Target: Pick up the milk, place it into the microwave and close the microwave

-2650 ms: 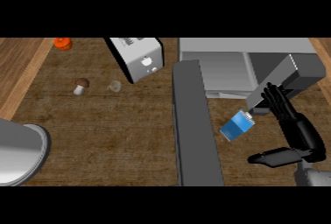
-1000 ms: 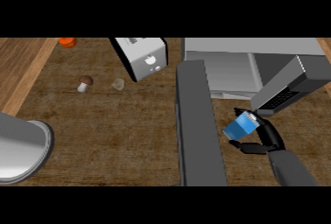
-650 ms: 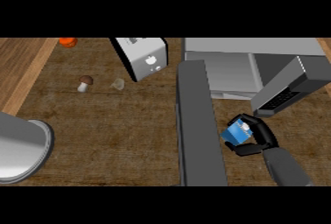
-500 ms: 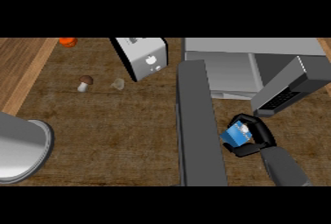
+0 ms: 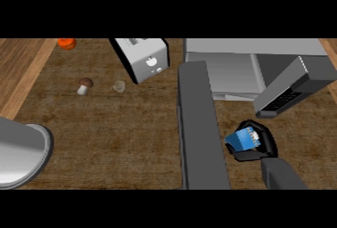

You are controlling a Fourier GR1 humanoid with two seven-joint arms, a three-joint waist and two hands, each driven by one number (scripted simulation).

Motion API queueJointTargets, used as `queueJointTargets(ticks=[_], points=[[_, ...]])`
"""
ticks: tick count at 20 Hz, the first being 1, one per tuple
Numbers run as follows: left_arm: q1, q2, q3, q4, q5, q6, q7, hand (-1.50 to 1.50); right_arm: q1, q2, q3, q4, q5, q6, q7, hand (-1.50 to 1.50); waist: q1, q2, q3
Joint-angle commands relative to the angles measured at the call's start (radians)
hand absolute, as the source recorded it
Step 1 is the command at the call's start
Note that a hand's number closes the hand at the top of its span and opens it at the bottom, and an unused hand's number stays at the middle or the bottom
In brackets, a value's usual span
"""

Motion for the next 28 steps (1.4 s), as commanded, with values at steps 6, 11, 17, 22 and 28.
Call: queueJointTargets(ticks=[6,11,17,22,28], points=[[-0.008,0.010,0.018,-0.064,0.068,0.004,0.040,-1.50,-0.097,0.001,-0.015,0.018,0.000,-0.045,-0.043,1.50,0.000,0.004,0.003],[0.036,-0.023,0.011,-0.034,0.054,-0.052,0.015,-1.50,-0.183,-0.030,-0.028,-0.006,-0.005,-0.076,0.035,1.50,0.005,0.000,0.001],[-0.038,0.052,0.061,-0.021,0.125,0.007,0.071,-1.50,-0.275,-0.049,-0.034,0.054,0.008,-0.109,0.088,1.50,0.008,0.006,0.002],[-0.078,0.011,0.025,0.036,0.040,-0.029,0.038,-1.50,-0.354,-0.083,-0.039,0.094,0.018,-0.135,0.149,1.50,0.025,0.014,0.002],[-0.142,0.076,0.046,0.051,0.071,-0.007,0.060,-1.50,-0.464,-0.097,-0.041,0.119,0.027,-0.181,0.246,1.50,0.059,0.032,0.003]])
